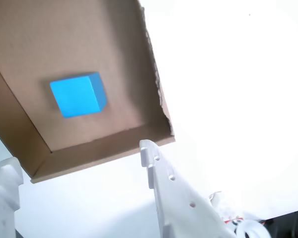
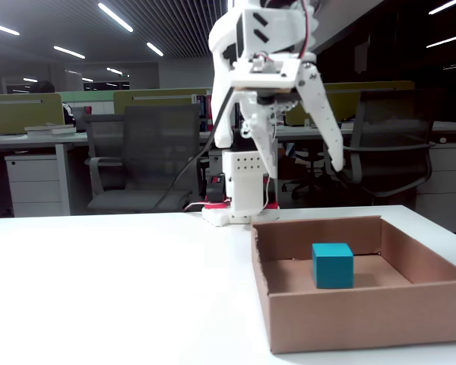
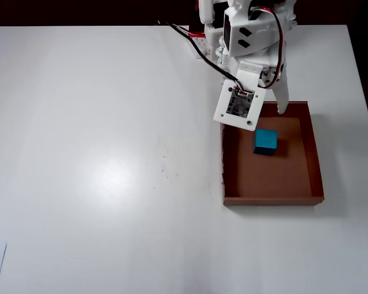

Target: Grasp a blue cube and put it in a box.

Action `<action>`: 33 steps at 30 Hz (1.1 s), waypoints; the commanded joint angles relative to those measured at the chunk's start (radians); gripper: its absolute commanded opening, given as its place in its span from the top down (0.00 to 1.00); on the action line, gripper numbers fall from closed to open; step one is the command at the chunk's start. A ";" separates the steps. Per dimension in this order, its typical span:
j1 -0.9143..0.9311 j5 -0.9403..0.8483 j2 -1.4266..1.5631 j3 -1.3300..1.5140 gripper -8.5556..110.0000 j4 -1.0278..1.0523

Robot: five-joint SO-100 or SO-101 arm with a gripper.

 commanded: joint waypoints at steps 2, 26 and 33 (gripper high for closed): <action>0.041 -0.014 0.179 0.026 0.72 0.041; 0.201 -0.014 0.900 0.499 0.79 0.173; 0.163 -0.023 0.989 0.607 0.79 0.117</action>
